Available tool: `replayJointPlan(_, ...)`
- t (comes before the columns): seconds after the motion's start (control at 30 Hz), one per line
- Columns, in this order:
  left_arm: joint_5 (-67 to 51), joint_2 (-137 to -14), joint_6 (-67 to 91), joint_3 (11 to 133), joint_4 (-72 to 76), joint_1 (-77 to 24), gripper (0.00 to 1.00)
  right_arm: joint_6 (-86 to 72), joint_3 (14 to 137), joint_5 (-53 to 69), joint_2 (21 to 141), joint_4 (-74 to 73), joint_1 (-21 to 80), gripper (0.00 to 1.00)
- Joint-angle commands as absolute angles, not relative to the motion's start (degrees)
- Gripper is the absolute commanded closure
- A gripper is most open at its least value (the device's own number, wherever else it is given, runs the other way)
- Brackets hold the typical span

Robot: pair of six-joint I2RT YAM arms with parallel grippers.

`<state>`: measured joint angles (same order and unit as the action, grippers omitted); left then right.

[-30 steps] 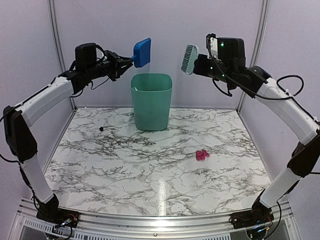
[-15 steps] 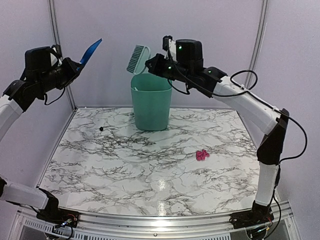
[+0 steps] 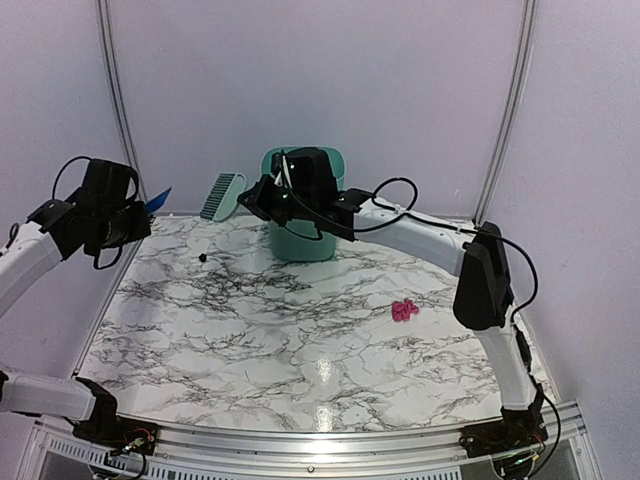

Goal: Sweep away the paper scraps from the table

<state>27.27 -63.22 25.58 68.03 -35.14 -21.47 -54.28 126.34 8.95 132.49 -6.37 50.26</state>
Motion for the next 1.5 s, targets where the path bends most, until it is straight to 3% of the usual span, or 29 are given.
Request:
replayJointPlan(0.0, 25.9, -69.4, 25.8, 65.2, -37.8, -19.7, 1.00, -52.7, 124.3, 10.0, 125.5, -2.6, 50.7, 1.00)
replayJointPlan(0.3, 17.3, -88.4, 20.4, 68.4, -34.6, -14.3, 1.00, -39.5, 106.0, 8.9, 108.7, -8.6, 51.0, 1.00)
replayJointPlan(0.73, 10.0, -106.6, 17.0, 80.7, -33.7, -13.1, 1.00, -35.5, 83.7, -9.1, 83.2, -21.5, 50.1, 1.00)
replayJointPlan(1.1, 7.1, -101.4, 18.6, 72.2, -35.4, -17.0, 1.00, -39.8, 76.6, -17.4, 73.9, -40.7, 40.4, 1.00)
replayJointPlan(1.47, 4.4, -89.4, 16.6, 59.8, -35.8, -26.0, 1.00, -33.3, 77.0, -20.8, 78.4, -52.7, 32.0, 1.00)
